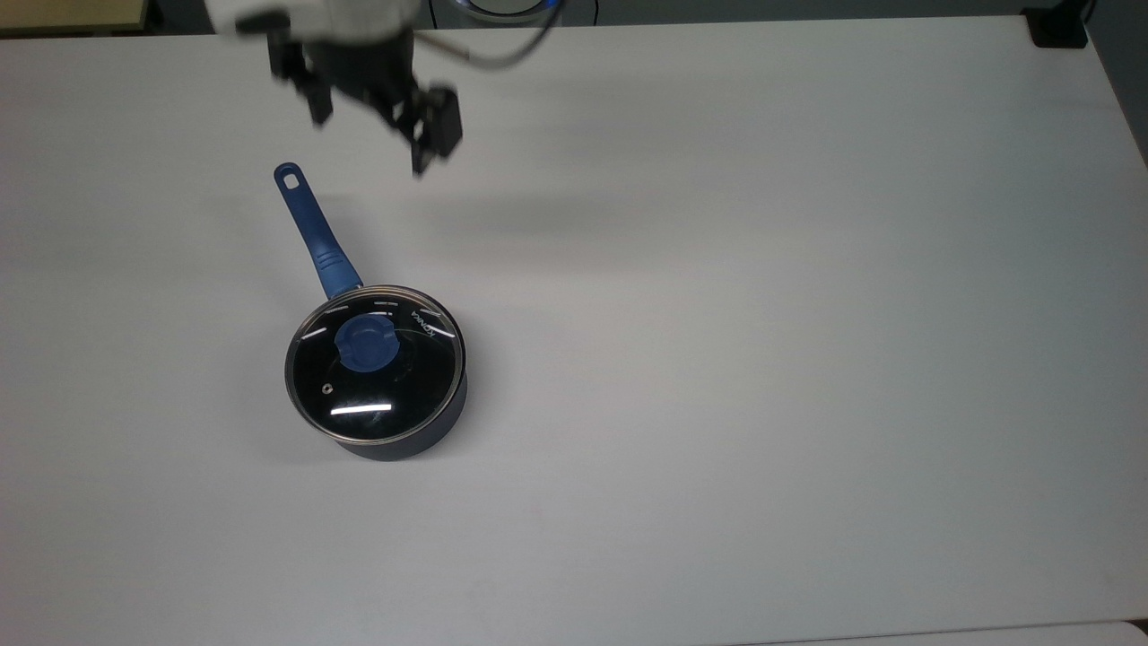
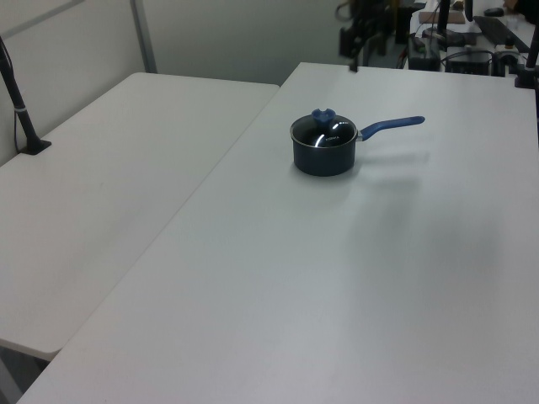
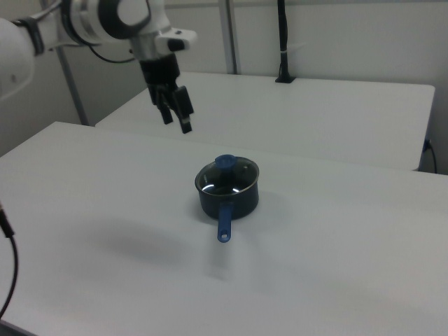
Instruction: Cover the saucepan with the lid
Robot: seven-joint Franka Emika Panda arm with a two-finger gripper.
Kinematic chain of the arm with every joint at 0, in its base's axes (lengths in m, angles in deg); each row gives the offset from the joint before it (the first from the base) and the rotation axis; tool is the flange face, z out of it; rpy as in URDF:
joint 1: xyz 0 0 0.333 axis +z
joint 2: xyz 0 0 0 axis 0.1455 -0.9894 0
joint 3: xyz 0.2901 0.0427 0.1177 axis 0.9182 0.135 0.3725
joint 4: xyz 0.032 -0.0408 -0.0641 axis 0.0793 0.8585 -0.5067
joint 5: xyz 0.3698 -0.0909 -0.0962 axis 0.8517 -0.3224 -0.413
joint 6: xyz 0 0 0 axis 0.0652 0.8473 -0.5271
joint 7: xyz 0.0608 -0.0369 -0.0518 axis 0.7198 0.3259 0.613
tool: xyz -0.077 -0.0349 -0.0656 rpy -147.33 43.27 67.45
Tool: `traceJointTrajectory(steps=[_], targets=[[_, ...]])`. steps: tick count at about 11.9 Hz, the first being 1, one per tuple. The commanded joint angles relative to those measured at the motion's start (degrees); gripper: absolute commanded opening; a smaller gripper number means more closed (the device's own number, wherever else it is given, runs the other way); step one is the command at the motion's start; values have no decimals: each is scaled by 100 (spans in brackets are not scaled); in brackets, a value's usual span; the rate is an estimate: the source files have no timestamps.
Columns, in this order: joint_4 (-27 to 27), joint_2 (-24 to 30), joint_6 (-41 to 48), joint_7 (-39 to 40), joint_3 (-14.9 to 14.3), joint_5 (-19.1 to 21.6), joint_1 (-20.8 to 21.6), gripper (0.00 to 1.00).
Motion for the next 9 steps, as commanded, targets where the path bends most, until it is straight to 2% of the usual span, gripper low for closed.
traceJointTrajectory(steps=[1, 4, 7, 8, 9], targets=[[1200, 1243, 219, 38, -33, 148, 150, 100], [1947, 1824, 44, 765, -174, 148, 616, 100], [1985, 1808, -326, 1651, -191, 139, 626, 100], [1959, 1799, -361, 2126, -270, 148, 591, 100], [1941, 1799, -379, 2261, -401, 183, 582, 100]])
